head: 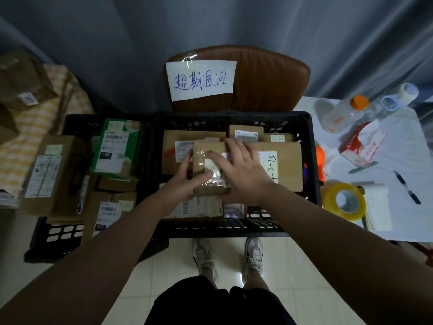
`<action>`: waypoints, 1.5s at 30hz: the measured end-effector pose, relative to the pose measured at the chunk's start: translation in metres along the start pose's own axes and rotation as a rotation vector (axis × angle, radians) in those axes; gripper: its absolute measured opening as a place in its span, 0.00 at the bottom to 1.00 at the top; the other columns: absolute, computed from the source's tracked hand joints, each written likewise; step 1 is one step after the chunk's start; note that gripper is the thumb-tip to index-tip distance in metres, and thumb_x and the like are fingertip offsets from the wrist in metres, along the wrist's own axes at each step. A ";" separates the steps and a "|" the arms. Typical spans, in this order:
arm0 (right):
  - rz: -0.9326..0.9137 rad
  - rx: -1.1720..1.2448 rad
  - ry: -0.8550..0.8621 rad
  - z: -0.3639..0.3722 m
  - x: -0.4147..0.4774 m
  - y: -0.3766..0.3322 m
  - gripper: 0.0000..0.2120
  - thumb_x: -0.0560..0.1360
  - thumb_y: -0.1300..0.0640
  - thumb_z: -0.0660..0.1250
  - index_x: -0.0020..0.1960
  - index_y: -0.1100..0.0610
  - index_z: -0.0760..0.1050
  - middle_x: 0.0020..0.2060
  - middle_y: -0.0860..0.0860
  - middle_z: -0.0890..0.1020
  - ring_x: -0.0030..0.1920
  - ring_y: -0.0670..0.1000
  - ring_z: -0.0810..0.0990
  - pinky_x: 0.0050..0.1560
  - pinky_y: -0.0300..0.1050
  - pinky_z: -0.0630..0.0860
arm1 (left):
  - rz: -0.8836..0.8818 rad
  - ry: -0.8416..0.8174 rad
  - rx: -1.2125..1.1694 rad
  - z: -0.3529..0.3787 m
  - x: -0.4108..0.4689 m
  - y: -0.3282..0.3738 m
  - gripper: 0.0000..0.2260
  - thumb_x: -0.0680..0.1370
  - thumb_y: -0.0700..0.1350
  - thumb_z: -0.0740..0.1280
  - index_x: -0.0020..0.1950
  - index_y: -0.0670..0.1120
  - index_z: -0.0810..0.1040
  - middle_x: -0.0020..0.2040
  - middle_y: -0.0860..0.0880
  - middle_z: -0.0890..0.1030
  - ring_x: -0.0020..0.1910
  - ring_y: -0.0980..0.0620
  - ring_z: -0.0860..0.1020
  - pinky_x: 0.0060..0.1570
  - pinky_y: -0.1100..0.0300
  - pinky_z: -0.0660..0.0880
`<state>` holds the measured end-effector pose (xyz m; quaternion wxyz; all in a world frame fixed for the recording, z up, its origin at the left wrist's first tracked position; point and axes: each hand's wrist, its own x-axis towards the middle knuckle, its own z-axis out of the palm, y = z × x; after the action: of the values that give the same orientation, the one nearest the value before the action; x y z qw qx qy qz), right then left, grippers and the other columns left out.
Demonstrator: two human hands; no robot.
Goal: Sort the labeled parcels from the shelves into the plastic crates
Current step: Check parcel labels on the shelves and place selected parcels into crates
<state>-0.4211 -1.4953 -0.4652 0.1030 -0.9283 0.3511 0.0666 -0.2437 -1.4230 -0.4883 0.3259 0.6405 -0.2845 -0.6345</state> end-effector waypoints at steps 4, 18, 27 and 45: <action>-0.062 0.093 0.040 0.001 0.033 -0.011 0.46 0.68 0.38 0.71 0.78 0.48 0.52 0.77 0.60 0.46 0.77 0.60 0.43 0.72 0.64 0.35 | 0.042 0.163 -0.136 -0.027 0.012 0.008 0.36 0.73 0.47 0.73 0.74 0.63 0.57 0.61 0.57 0.75 0.56 0.53 0.77 0.52 0.52 0.78; 0.634 0.754 0.151 0.030 0.044 0.015 0.29 0.79 0.54 0.64 0.76 0.44 0.56 0.68 0.58 0.61 0.65 0.58 0.69 0.66 0.46 0.67 | 0.243 0.548 0.491 -0.074 0.071 0.013 0.31 0.76 0.46 0.70 0.75 0.51 0.60 0.70 0.42 0.65 0.65 0.47 0.69 0.66 0.49 0.69; 0.594 0.335 0.026 0.037 0.045 0.021 0.26 0.80 0.47 0.59 0.74 0.40 0.53 0.68 0.57 0.60 0.66 0.60 0.66 0.60 0.57 0.75 | 0.155 0.495 1.162 -0.074 0.065 0.012 0.28 0.79 0.59 0.59 0.77 0.54 0.56 0.76 0.40 0.54 0.71 0.38 0.59 0.65 0.41 0.66; -0.069 0.011 0.037 -0.086 0.038 -0.058 0.26 0.82 0.43 0.50 0.77 0.53 0.56 0.76 0.57 0.59 0.76 0.57 0.54 0.75 0.53 0.48 | -0.012 0.804 1.363 -0.072 -0.135 0.039 0.28 0.83 0.59 0.48 0.79 0.51 0.45 0.79 0.44 0.49 0.77 0.43 0.50 0.73 0.49 0.50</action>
<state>-0.3497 -1.4974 -0.3809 0.1039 -0.9403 0.3211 0.0441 -0.1745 -1.3378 -0.3746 -0.0638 0.8807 -0.4675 -0.0422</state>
